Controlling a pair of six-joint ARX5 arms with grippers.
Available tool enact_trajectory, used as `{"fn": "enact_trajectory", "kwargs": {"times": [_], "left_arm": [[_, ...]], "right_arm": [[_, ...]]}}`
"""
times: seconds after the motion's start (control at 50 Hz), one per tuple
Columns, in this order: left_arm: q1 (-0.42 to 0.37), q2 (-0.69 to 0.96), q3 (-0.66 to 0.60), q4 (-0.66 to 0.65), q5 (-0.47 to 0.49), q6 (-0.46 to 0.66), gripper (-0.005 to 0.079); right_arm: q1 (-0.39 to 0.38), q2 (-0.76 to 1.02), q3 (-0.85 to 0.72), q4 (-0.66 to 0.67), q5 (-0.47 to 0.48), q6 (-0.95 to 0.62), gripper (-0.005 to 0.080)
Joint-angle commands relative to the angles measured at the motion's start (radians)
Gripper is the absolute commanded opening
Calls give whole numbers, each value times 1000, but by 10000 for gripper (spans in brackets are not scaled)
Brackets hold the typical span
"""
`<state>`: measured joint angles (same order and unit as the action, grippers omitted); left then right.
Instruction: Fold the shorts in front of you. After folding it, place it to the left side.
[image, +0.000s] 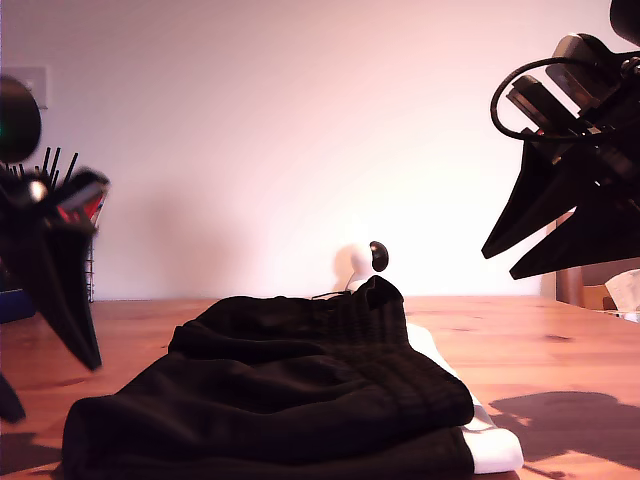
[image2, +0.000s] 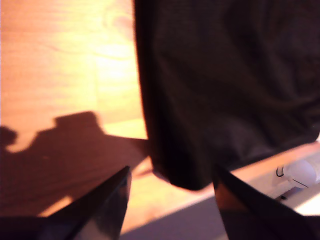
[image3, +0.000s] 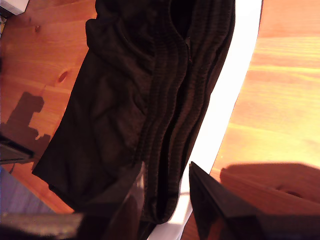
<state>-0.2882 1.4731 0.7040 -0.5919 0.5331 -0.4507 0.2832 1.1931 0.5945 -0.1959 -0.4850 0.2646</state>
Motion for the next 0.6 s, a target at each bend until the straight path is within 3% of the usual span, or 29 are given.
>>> {"fn": "enact_trajectory", "kwargs": {"times": [0.0, 0.3, 0.5, 0.58], "left_arm": [[-3, 49, -5, 15, 13, -12, 468], [-21, 126, -5, 136, 74, -63, 468], [-66, 147, -5, 139, 73, -65, 468], [-92, 167, -5, 136, 73, -64, 468]], "right_arm": [[5, -6, 0, 5, -3, -3, 249], [4, -5, 0, -51, -3, 6, 249], [4, 45, 0, -150, -6, 62, 250], [4, 82, 0, -158, -50, 101, 259]]}}
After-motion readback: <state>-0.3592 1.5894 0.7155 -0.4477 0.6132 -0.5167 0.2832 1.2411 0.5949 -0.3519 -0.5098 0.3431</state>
